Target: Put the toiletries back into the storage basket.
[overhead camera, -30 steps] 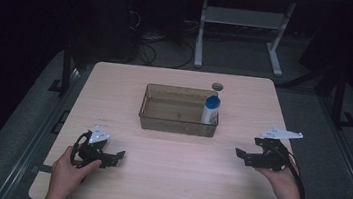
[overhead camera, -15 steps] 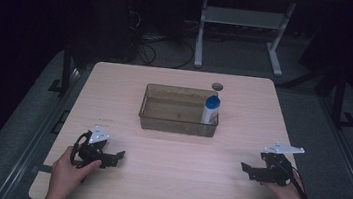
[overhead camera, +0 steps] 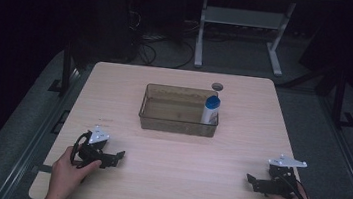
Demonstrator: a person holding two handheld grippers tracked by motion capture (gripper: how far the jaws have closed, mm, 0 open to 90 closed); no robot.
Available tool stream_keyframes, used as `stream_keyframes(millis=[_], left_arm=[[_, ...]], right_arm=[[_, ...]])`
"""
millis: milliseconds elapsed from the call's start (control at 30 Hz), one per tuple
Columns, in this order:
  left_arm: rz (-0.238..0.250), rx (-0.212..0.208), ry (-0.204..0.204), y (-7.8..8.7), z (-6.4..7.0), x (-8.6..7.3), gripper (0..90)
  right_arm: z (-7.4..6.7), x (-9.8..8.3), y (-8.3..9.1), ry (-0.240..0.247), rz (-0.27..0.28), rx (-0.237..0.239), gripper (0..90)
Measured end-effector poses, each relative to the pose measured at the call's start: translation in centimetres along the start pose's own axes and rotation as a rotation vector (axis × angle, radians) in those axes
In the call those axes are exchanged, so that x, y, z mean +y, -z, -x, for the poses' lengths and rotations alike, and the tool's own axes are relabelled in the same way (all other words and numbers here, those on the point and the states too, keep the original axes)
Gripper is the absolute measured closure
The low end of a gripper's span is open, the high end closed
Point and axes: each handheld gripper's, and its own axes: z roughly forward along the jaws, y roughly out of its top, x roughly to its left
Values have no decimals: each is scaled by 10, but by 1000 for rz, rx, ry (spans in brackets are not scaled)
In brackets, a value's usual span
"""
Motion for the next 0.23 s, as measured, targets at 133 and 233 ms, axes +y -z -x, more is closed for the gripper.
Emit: stream_keyframes(millis=[133, 233], left_arm=[[1, 0, 0, 0, 0, 0, 122], [1, 0, 0, 0, 0, 0, 122]], right_arm=[[-1, -5, 0, 6, 13, -9, 29], [1, -8, -1, 8, 39, -9, 21]])
